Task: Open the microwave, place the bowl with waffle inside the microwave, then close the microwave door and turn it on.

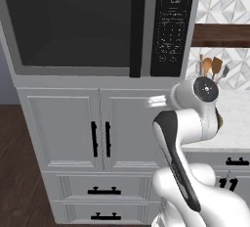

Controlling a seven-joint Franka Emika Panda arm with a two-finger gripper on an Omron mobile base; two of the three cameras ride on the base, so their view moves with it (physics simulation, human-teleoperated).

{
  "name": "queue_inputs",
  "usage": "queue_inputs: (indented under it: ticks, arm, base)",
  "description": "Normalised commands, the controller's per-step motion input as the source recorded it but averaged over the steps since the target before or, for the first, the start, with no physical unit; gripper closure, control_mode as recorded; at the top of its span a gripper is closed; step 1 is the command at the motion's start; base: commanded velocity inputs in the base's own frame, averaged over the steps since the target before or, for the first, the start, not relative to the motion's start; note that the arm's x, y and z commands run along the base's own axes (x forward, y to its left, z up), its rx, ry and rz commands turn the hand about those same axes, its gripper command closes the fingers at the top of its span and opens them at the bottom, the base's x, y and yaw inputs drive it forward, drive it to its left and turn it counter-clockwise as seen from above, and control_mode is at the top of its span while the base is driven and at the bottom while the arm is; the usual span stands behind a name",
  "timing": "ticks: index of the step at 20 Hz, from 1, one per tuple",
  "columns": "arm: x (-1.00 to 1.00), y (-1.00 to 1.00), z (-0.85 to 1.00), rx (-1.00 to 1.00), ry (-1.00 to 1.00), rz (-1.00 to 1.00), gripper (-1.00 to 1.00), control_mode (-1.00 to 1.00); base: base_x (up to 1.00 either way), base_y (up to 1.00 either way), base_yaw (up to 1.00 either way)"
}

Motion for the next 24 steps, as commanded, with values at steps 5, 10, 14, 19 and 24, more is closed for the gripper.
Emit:
queue_inputs:
  ticks: [5, 10, 14, 19, 24]
  arm:
    - [0.0, 0.27, 0.53, 0.02, -0.18, -0.06, -1.0, -1.0]
    - [0.06, 0.32, 0.51, 0.02, -0.15, -0.08, -1.0, -1.0]
    - [0.02, 0.21, 0.55, 0.04, -0.21, -0.09, -1.0, -1.0]
    - [0.0, 0.1, 0.53, 0.07, -0.22, -0.09, -1.0, -1.0]
    - [0.05, 0.08, 0.4, 0.03, -0.15, -0.07, -1.0, -1.0]
  base:
    - [0.0, 0.0, 0.0]
    - [0.0, 0.0, 0.0]
    - [0.0, 0.0, 0.0]
    - [0.0, 0.0, 0.0]
    - [0.0, 0.0, 0.0]
